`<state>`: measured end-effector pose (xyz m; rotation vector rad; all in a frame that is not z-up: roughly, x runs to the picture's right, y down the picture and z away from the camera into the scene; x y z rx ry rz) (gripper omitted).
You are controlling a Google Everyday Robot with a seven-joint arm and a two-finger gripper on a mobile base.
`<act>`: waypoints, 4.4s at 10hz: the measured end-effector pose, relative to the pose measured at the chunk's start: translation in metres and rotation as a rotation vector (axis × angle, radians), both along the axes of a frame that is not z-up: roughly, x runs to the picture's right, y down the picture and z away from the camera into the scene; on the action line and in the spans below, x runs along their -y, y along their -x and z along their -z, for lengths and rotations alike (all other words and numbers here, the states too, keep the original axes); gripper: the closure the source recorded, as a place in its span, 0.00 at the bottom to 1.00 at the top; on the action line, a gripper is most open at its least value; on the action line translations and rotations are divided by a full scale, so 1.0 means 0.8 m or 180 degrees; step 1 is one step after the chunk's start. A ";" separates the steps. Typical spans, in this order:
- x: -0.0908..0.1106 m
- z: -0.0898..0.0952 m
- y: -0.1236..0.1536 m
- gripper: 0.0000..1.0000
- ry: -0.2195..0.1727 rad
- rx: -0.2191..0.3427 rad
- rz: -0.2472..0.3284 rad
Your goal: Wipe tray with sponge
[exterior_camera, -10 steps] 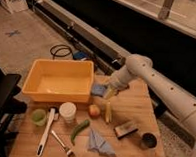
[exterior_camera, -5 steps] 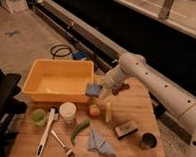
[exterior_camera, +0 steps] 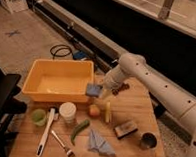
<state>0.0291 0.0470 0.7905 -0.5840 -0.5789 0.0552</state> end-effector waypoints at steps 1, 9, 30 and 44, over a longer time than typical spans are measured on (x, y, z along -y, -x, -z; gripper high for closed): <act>0.011 0.005 0.006 1.00 -0.0119 0.0040 -0.0039; 0.093 0.034 0.171 1.00 -0.0777 0.0626 0.0442; 0.051 -0.145 0.255 1.00 -0.0392 -0.0342 0.0607; 0.037 -0.241 0.216 1.00 0.0127 -0.0622 0.0472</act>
